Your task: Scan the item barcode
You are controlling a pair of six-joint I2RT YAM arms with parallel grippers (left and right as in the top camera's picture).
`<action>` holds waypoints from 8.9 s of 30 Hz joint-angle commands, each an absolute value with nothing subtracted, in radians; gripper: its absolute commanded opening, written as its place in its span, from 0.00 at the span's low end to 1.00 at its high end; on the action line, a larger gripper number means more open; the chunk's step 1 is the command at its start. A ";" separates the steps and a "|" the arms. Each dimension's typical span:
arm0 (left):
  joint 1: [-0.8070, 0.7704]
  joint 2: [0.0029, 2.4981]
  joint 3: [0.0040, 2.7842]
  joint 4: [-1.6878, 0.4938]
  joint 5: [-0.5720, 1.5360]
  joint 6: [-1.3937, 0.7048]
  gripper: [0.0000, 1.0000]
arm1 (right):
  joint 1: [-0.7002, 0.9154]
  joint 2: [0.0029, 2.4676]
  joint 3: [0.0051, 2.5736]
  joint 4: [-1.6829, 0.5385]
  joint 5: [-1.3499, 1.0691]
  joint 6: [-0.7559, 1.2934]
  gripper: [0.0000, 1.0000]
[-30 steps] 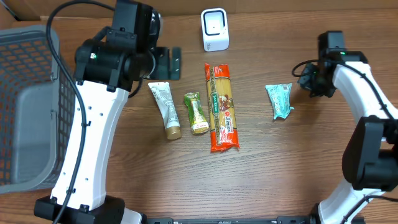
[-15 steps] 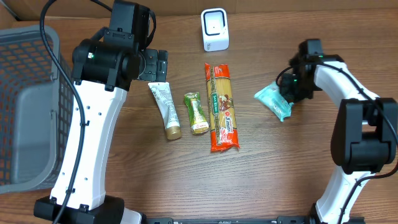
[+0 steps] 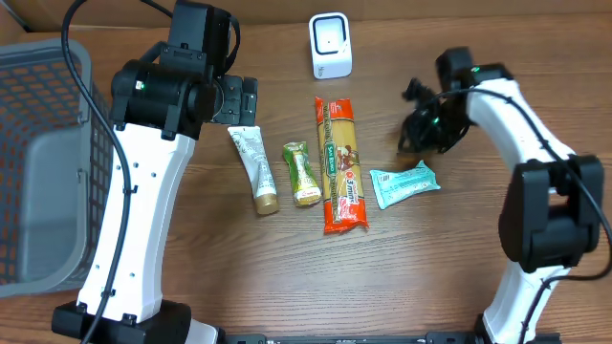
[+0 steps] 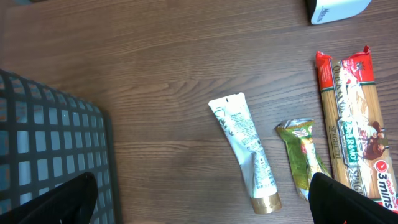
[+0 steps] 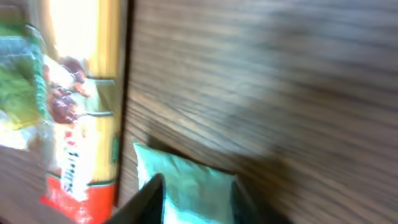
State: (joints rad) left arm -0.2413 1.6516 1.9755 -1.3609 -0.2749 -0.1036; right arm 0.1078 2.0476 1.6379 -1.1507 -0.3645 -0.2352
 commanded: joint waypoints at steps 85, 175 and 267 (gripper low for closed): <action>-0.236 1.656 1.979 -1.357 -0.291 -0.093 1.00 | 0.170 1.434 1.396 -1.036 -0.572 -0.208 0.04; -0.236 1.656 1.979 -1.357 -0.291 -0.093 0.99 | 0.575 2.458 2.161 -0.291 0.770 -1.675 0.04; -0.236 1.656 1.979 -1.357 -0.291 -0.093 1.00 | 0.738 1.842 1.507 -1.067 0.192 0.240 0.80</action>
State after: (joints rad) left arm -0.2413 1.6516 1.9755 -1.3609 -0.2813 -0.1005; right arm 0.6655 1.7958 1.5139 -1.0706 0.0784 0.2131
